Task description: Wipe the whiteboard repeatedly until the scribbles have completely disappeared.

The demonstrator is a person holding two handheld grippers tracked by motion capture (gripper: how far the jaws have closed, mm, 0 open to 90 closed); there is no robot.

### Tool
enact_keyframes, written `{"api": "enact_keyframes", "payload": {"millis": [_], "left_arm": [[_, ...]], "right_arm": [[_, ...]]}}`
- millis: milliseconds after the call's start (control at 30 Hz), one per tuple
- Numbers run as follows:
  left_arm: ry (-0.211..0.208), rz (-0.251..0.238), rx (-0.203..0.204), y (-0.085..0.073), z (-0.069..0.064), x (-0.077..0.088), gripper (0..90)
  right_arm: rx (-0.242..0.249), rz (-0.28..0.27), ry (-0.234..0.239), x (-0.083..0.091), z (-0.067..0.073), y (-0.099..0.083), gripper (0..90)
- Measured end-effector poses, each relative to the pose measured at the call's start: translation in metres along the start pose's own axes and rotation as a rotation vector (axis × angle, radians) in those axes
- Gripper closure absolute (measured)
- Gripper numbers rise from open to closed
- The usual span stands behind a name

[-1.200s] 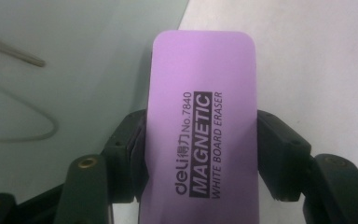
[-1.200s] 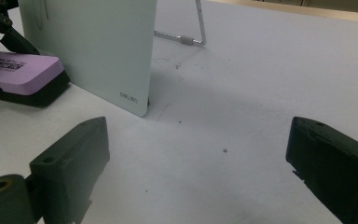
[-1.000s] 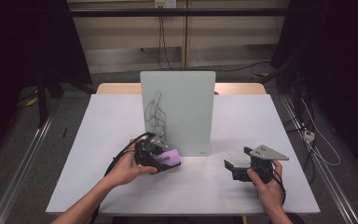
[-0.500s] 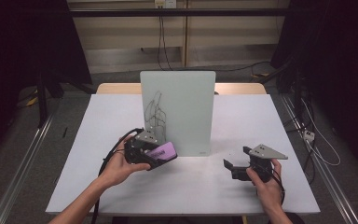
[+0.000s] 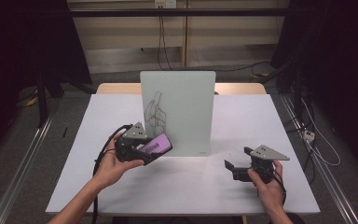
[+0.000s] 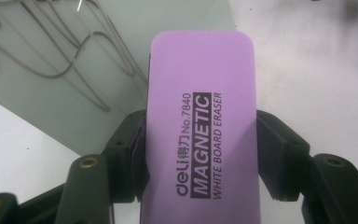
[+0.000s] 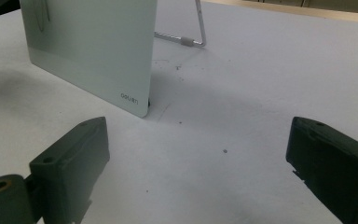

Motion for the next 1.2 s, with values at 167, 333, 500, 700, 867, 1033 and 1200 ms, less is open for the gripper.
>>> {"api": "enact_keyframes", "payload": {"millis": [167,333,500,700,867,1033,1200], "left_arm": [[-0.001,-0.018,0.001,0.001,-0.001,0.005,40.8],[0.012,-0.042,-0.002,0.003,0.001,0.007,40.8],[0.045,-0.041,-0.019,0.007,0.001,0.012,40.9],[0.089,-0.060,-0.025,0.011,0.003,0.021,40.9],[0.121,-0.069,-0.036,0.014,0.006,0.029,40.9],[0.139,-0.078,-0.048,0.016,0.009,0.035,40.9],[0.159,-0.088,-0.066,0.020,0.008,0.044,40.9]], "right_arm": [[-0.002,0.000,-0.002,-0.002,0.000,0.001,6.0],[-0.006,0.004,-0.004,-0.003,0.000,0.001,6.0],[-0.008,0.001,-0.004,-0.001,-0.001,0.000,6.0],[-0.001,-0.001,0.000,0.001,0.000,-0.001,6.0],[-0.001,-0.001,0.001,0.001,0.000,-0.001,6.0],[0.002,-0.002,0.001,0.000,0.000,0.000,6.0],[0.004,0.003,0.001,0.000,0.000,0.000,6.0]]}}
Point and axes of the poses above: each handheld gripper's, and its own axes: x roughly backward along the jaws, y roughly out of its top, z roughly to its left, the point moved 3 cm from there along -x, roughly forward along the jaws, and after that the axes turned 11 degrees about -x, right-handed, at the moved point
